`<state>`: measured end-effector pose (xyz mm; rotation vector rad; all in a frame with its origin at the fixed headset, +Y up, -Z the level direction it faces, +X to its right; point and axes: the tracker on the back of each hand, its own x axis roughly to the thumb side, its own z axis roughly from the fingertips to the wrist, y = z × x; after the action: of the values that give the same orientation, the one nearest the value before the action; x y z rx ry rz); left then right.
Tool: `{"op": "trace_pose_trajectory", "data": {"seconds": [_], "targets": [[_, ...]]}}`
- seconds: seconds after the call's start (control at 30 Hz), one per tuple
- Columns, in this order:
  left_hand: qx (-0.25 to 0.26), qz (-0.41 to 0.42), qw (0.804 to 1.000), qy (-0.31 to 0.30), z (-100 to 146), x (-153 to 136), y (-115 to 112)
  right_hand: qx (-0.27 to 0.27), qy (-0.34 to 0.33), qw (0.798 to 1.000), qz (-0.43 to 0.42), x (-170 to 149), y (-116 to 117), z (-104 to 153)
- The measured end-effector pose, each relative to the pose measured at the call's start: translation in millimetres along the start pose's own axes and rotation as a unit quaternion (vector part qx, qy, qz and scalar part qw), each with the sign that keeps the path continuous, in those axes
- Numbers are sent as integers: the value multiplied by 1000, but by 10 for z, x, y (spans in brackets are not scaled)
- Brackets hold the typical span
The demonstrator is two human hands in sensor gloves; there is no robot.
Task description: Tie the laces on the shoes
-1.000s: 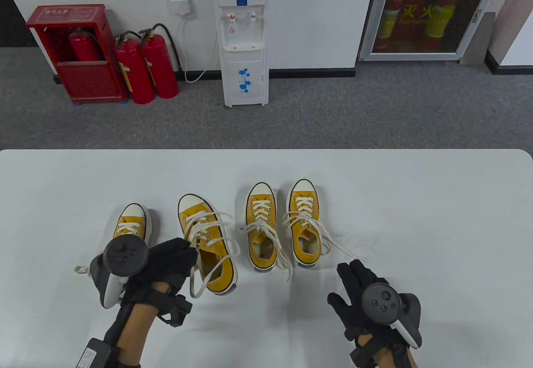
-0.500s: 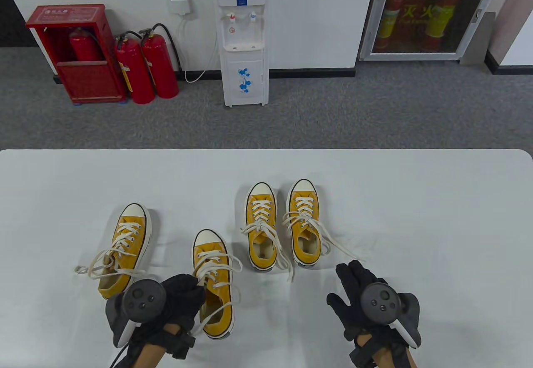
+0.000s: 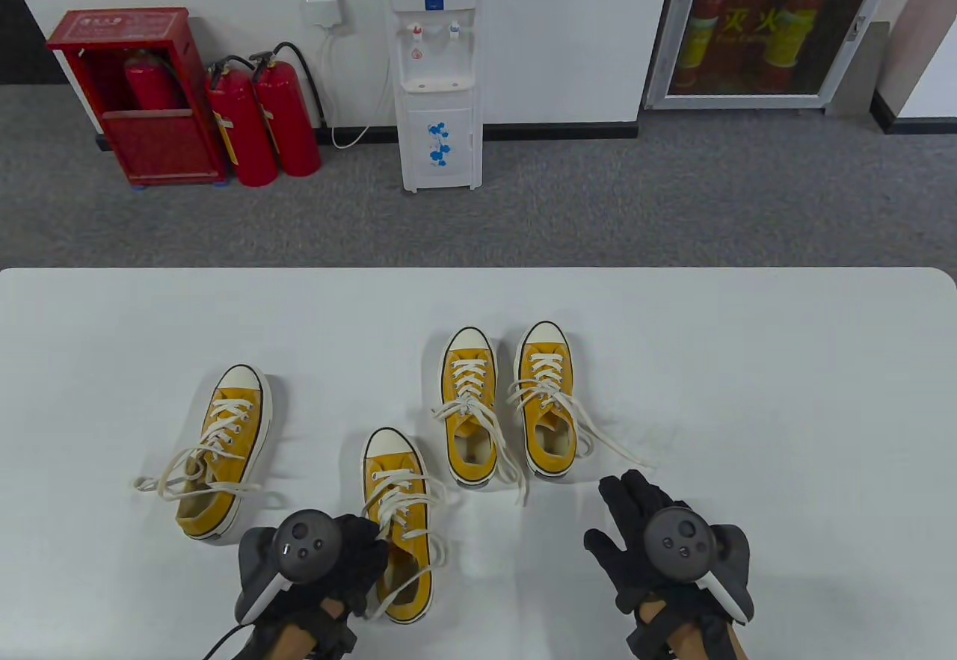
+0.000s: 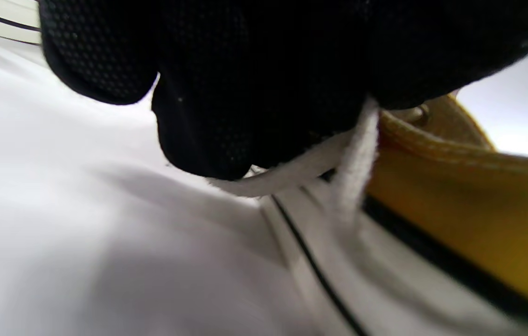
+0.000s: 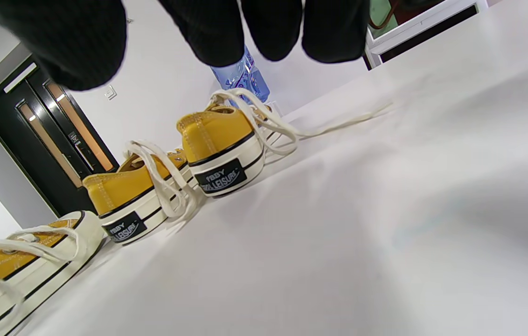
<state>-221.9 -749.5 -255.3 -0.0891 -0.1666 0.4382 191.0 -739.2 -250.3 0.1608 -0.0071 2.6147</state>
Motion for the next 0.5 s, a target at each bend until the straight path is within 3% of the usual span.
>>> {"op": "trace_pose_trajectory", "data": {"seconds": [0.07,0.2,0.5], "targets": [[-37,18,999,9,-2,-32,27,3,-1,1000,0,5,4,0],[-45,56,997,19,34,-95,151,4,-3,1000,0,11,7,-1],[-8,90,995,49,116,-137,349,5,-3,1000,-1,15,14,-4]]}}
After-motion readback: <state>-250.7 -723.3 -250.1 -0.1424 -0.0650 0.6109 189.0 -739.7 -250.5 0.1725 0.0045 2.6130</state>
